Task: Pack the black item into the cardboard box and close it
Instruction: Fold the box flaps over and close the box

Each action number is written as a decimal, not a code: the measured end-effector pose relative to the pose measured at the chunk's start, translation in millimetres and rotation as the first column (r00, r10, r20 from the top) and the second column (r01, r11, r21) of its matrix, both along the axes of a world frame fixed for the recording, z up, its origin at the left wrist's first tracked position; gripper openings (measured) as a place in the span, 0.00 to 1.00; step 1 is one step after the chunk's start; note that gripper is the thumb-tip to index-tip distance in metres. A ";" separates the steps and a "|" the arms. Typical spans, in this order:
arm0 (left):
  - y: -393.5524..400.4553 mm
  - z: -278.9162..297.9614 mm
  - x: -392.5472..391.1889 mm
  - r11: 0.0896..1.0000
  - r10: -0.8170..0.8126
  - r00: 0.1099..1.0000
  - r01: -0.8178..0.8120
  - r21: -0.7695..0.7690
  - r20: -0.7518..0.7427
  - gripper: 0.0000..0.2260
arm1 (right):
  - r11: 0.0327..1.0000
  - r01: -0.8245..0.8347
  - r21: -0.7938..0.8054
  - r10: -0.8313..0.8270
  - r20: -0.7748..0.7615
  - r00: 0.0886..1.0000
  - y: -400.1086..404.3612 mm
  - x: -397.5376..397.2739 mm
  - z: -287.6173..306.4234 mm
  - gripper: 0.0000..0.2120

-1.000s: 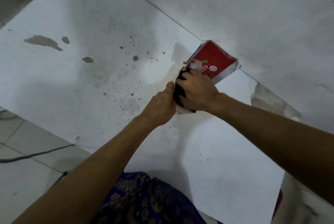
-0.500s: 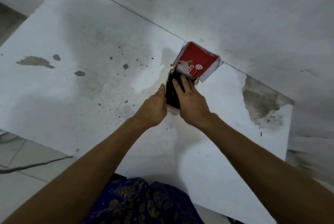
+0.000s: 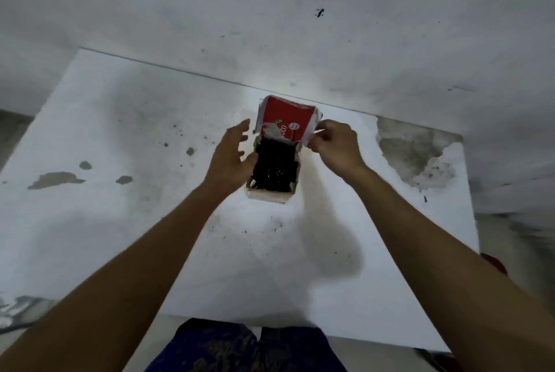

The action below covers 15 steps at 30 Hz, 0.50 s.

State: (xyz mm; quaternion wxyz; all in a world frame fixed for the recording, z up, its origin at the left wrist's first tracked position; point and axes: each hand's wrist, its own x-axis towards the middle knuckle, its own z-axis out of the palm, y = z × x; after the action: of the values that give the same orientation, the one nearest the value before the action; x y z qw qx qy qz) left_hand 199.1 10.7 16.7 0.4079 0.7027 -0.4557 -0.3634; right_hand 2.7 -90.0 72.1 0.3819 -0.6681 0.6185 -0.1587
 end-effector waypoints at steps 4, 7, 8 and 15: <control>-14.3 18.3 2.5 0.990 -0.109 0.991 0.115 -0.078 0.075 0.19 | 0.998 0.059 -0.036 -0.051 0.202 0.978 24.3 9.6 -10.0 0.16; -9.4 21.8 1.1 0.994 -0.108 0.991 0.110 -0.013 0.075 0.30 | 0.991 0.011 -0.132 0.007 0.133 0.991 31.8 9.7 -19.4 0.18; -7.0 20.9 1.5 0.992 -0.125 0.988 0.125 0.004 0.092 0.32 | 0.989 -0.009 -0.150 0.023 0.093 0.995 33.5 7.8 -23.3 0.19; 6.6 12.1 -3.3 0.983 -0.181 0.959 0.184 0.007 0.217 0.32 | 0.994 -0.043 -0.101 0.054 0.110 0.992 49.0 -5.9 -35.9 0.23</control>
State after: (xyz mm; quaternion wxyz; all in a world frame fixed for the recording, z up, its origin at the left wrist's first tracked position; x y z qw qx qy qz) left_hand 195.8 17.3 28.8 0.3253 0.6904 -0.5627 -0.3175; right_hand -3.2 -41.0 36.2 0.3865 -0.6911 0.5709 -0.2172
